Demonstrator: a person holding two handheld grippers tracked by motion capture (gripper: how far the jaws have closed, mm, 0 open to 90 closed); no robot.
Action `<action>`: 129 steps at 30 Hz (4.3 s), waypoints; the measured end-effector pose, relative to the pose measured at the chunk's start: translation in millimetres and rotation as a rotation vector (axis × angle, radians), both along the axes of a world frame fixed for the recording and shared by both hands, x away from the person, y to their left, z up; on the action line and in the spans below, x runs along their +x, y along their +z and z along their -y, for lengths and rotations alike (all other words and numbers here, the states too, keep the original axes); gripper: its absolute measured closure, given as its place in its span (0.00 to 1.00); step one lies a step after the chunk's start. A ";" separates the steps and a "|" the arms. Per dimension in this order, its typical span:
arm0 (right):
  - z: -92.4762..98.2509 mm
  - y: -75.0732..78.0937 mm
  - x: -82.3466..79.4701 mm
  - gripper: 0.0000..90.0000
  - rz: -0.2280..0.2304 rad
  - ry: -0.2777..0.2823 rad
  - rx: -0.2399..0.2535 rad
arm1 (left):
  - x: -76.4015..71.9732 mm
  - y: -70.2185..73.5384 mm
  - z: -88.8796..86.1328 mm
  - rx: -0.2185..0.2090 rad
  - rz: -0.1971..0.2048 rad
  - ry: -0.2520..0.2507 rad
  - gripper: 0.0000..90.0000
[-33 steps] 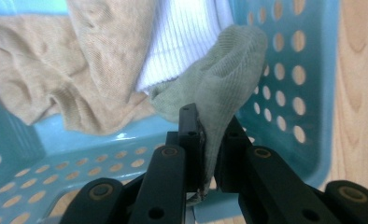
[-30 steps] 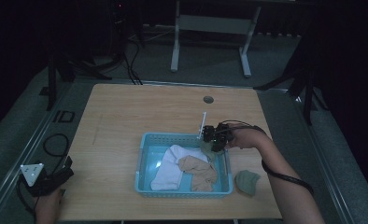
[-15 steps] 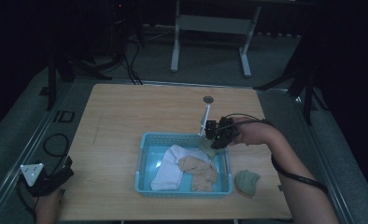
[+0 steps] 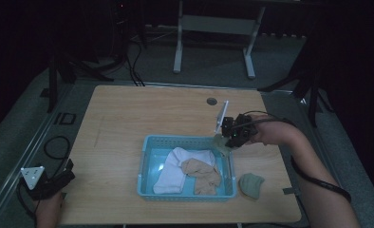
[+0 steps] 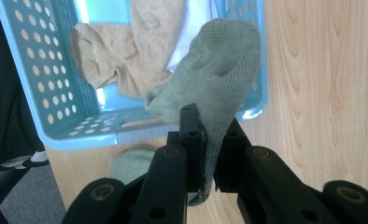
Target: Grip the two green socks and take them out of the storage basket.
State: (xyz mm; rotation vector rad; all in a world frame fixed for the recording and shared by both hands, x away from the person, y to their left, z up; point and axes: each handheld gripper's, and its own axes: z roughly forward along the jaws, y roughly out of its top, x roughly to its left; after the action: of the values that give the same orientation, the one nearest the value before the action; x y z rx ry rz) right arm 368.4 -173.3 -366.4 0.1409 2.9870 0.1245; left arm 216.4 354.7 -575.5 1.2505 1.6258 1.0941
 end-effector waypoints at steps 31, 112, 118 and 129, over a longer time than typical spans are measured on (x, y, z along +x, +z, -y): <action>90.5 -59.3 18.4 0.93 -0.071 -0.202 -0.023 | 0.3 0.1 0.7 0.006 -0.006 0.003 0.01; 166.6 -147.6 8.7 0.29 0.093 -0.626 0.273 | 0.6 0.2 0.8 0.006 -0.009 -0.002 0.01; 182.6 -153.7 -0.6 0.11 0.101 -0.720 0.366 | 0.1 0.1 1.1 0.007 -0.005 -0.004 0.01; 214.6 -165.7 -23.2 0.11 0.298 -0.925 0.572 | -0.1 0.1 0.7 0.007 -0.003 -0.007 0.01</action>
State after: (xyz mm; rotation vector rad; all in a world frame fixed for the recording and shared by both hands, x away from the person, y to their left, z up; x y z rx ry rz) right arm 345.2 -387.8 -532.1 1.3645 2.2228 0.7754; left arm 216.2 354.1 -575.4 1.2629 1.6199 1.0948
